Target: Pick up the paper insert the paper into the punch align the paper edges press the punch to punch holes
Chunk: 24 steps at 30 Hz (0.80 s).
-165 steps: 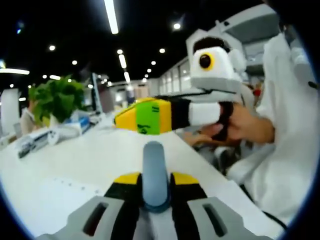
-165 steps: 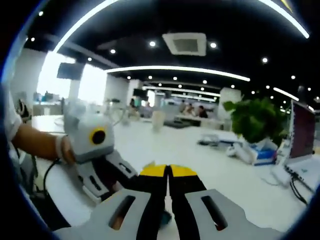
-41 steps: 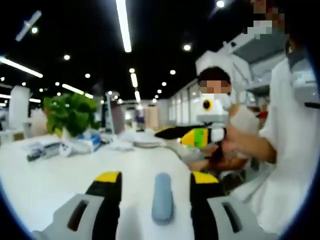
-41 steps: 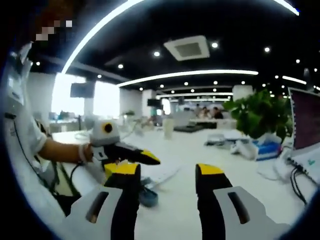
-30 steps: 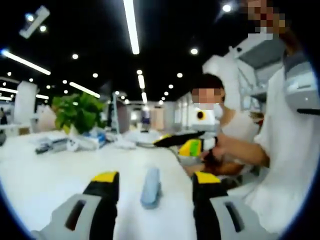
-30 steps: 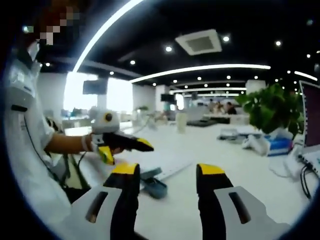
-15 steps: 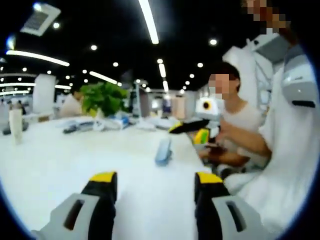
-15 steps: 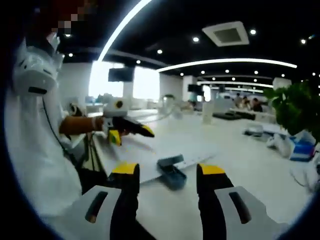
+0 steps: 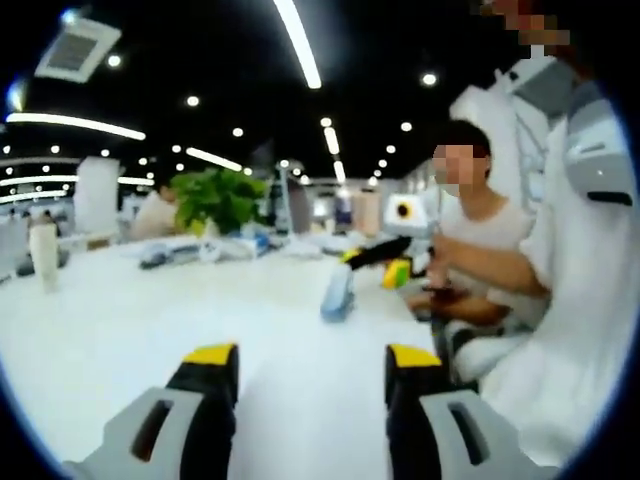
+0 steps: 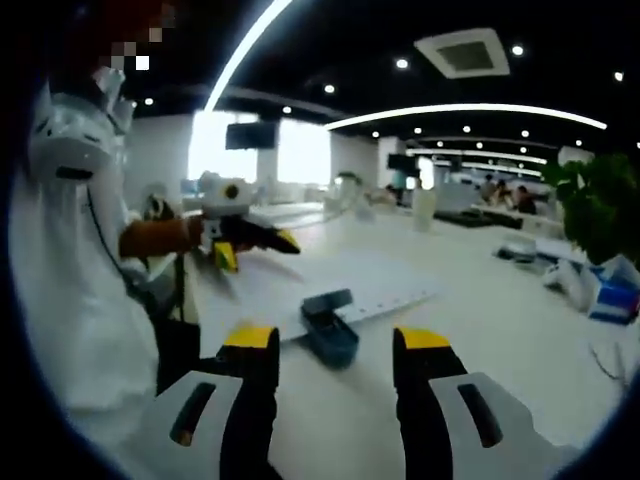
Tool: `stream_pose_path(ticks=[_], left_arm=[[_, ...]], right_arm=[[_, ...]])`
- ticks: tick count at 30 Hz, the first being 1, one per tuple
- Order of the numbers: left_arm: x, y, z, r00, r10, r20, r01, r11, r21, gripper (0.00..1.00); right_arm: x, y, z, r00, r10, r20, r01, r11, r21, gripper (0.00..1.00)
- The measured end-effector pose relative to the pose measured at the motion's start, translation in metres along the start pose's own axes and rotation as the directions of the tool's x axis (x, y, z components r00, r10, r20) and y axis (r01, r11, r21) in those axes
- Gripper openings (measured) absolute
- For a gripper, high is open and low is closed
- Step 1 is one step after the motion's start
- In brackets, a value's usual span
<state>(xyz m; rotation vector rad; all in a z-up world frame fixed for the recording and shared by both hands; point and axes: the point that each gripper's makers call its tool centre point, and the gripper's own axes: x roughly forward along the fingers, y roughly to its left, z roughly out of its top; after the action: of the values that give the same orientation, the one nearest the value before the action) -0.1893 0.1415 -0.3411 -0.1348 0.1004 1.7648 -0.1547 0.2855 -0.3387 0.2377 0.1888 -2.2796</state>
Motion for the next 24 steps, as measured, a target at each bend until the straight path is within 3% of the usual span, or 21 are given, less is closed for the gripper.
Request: stream_pose_path(ticks=[3, 8, 12, 24], left_arm=[[0.0, 0.011, -0.012, 0.998, 0.042, -0.055, -0.04, 0.998, 0.04, 0.54], [0.003, 0.002, -0.013, 0.998, 0.003, -0.057, -0.001, 0.999, 0.037, 0.54], [0.004, 0.005, -0.02, 0.996, 0.014, -0.091, -0.008, 0.998, 0.063, 0.54], [0.005, 0.004, -0.028, 0.992, 0.013, -0.129, -0.006, 0.998, 0.055, 0.54]], right_arm=[[0.002, -0.005, -0.002, 1.0, 0.025, -0.005, -0.025, 1.0, -0.004, 0.48], [0.009, -0.012, -0.01, 0.997, 0.067, -0.035, -0.067, 0.998, 0.001, 0.46], [0.016, -0.002, -0.011, 0.99, 0.136, -0.046, -0.135, 0.991, 0.018, 0.46], [0.024, 0.002, -0.014, 0.979, 0.194, -0.067, -0.194, 0.981, 0.002, 0.45]])
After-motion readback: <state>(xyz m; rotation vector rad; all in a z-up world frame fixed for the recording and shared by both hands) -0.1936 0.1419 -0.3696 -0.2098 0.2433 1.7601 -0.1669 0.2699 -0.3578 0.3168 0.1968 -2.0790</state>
